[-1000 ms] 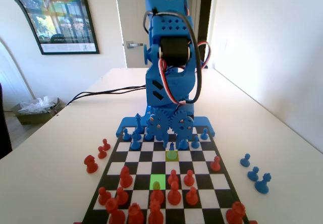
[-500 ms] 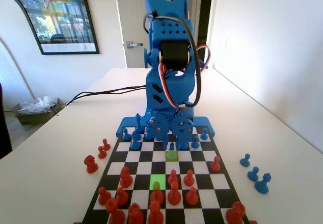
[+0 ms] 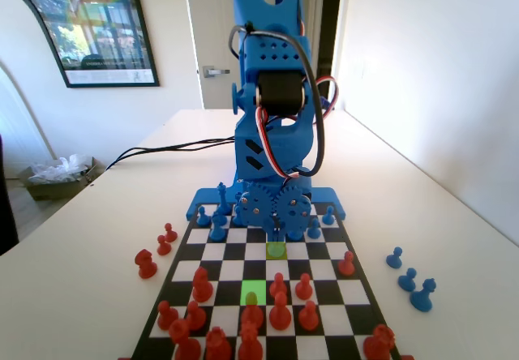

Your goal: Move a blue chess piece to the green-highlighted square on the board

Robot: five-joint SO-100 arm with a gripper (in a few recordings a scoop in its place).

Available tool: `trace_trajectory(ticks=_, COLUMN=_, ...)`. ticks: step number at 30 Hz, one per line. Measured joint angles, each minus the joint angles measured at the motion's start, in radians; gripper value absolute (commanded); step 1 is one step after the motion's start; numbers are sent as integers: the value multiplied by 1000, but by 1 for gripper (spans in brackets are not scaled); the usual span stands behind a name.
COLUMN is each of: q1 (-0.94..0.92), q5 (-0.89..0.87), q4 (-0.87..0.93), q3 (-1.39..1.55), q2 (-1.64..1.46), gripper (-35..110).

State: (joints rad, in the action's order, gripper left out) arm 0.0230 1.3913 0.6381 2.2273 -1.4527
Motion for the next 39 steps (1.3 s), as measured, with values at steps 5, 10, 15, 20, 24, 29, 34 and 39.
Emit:
trace_trajectory(ticks=5, q1=-28, q5=3, q4=48, q3=-43, q2=0, gripper=1)
trace_trajectory(ticks=10, q1=-28, q5=-9, q4=118, q3=-98, q2=0, gripper=1)
trace_trajectory(ticks=15, q1=-49, q5=-37, q4=172, q3=-144, q2=0, gripper=1)
trace_trajectory(ticks=20, q1=-72, q5=-58, q4=210, q3=-189, q2=0, gripper=1)
trace_trajectory(ticks=24, q1=-89, q5=-75, q4=235, q3=-236, q2=5, gripper=1)
trace_trajectory(ticks=29, q1=-106, q5=-75, q4=258, q3=-310, q2=58, gripper=1)
trace_trajectory(ticks=34, q1=-126, q5=-75, q4=272, q3=-396, q2=126, gripper=1)
trace_trajectory(ticks=39, q1=-126, q5=-71, q4=284, q3=-430, q2=163, gripper=1)
